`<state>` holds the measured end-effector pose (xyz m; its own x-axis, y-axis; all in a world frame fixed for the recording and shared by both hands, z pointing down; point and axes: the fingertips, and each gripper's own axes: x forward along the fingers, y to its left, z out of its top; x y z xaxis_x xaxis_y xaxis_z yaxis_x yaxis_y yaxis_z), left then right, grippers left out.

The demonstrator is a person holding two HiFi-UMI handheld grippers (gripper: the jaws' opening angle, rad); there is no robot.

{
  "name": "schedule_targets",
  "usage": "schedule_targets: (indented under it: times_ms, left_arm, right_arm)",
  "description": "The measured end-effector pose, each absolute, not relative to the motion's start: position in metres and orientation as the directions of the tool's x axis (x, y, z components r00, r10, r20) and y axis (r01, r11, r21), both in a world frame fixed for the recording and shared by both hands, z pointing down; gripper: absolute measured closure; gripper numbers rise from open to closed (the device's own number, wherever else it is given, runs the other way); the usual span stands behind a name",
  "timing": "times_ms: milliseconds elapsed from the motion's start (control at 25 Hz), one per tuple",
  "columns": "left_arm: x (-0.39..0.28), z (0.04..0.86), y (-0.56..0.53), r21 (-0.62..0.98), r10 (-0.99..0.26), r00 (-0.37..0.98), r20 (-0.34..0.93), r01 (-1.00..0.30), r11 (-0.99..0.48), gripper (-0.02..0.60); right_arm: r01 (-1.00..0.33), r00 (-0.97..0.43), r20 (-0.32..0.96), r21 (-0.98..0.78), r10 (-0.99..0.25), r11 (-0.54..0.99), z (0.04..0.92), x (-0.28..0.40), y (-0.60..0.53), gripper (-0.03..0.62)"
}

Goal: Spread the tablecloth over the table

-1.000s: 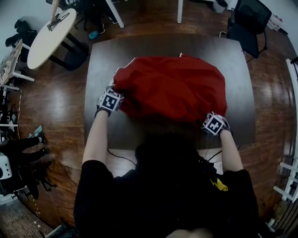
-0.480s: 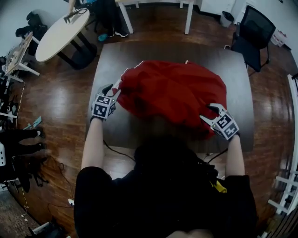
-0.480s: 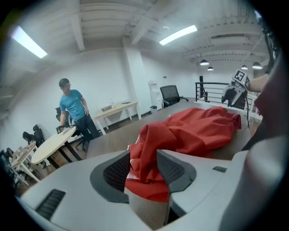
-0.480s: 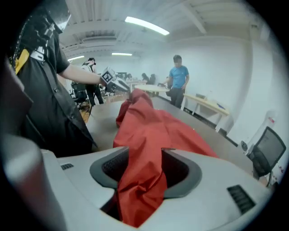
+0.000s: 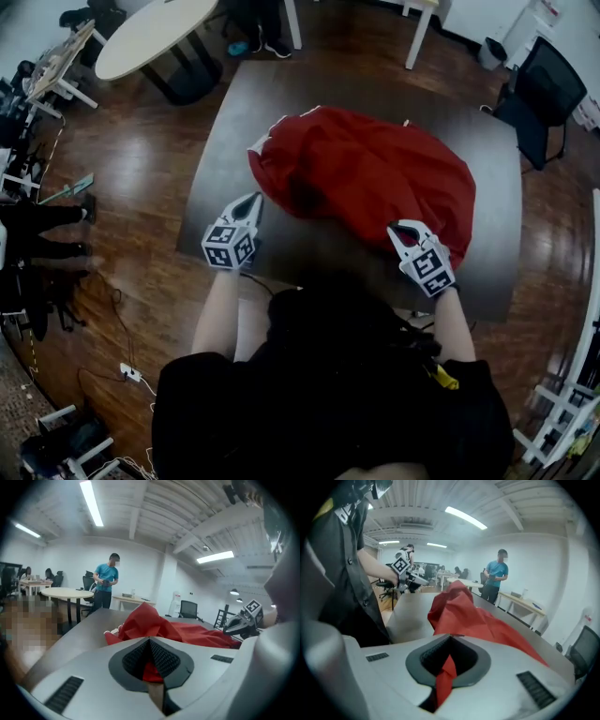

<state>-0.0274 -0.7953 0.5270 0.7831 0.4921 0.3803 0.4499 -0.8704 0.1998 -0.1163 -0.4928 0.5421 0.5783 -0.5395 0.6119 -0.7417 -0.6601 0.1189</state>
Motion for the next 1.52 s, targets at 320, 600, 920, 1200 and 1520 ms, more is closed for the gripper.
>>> schedule_targets:
  times_ms: [320, 600, 920, 1200, 1520]
  left_arm:
    - [-0.053, 0.504, -0.814, 0.219, 0.435, 0.851, 0.294, 0.383, -0.898, 0.581]
    - [-0.074, 0.501, -0.837, 0.264, 0.381, 0.895, 0.231, 0.319, -0.910, 0.581]
    - [-0.078, 0.495, -0.846, 0.235, 0.416, 0.889, 0.194, 0.369, -0.899, 0.581]
    - [-0.095, 0.462, -0.852, 0.210, 0.279, 0.943, 0.183, 0.240, -0.948, 0.581]
    - [-0.150, 0.480, -0.876, 0.159, 0.233, 0.928, 0.290, 0.193, -0.968, 0.581]
  right_arm:
    - [-0.693, 0.618, 0.418, -0.111, -0.666, -0.713, 0.508, -0.093, -0.529, 0.588]
    - [-0.523, 0.761, 0.341, -0.179, -0.551, -0.833, 0.497, -0.081, -0.497, 0.589]
    - [-0.519, 0.773, 0.307, -0.196, -0.555, -0.832, 0.486, -0.115, -0.527, 0.589]
    - [-0.740, 0.605, 0.247, -0.178, -0.757, -0.649, 0.459, -0.094, -0.622, 0.589]
    - [-0.757, 0.581, 0.372, -0.078, -0.723, -0.649, 0.507, -0.089, -0.663, 0.589]
